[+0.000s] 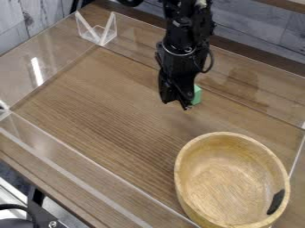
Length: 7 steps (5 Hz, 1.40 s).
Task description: Put green stick into wooden bowl
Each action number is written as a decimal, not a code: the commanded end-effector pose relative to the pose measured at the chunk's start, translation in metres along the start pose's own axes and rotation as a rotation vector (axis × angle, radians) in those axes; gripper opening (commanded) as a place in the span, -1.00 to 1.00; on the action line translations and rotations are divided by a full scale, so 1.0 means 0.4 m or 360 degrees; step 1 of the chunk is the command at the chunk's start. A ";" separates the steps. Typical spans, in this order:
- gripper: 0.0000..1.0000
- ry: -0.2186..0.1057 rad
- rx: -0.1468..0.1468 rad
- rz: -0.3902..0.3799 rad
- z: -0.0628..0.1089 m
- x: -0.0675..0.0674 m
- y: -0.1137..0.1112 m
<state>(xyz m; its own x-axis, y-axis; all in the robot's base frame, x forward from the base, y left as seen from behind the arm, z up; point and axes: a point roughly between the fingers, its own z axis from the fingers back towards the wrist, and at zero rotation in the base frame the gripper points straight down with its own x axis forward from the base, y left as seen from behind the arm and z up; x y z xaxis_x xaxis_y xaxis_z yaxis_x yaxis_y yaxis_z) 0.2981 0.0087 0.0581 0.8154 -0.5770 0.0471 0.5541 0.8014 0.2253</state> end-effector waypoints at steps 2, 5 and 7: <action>-1.00 -0.0200 0.0114 0.0023 0.129 0.006 -0.015; -1.00 -0.0379 0.0053 -0.0198 0.199 0.033 -0.217; -1.00 -0.0451 -0.0012 -0.0381 0.170 0.039 -0.372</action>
<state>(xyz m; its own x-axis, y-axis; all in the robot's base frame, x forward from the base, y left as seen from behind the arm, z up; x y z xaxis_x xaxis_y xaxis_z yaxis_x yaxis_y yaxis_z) 0.2124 -0.1288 0.0852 0.5824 -0.7779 0.2359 0.7376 0.6277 0.2490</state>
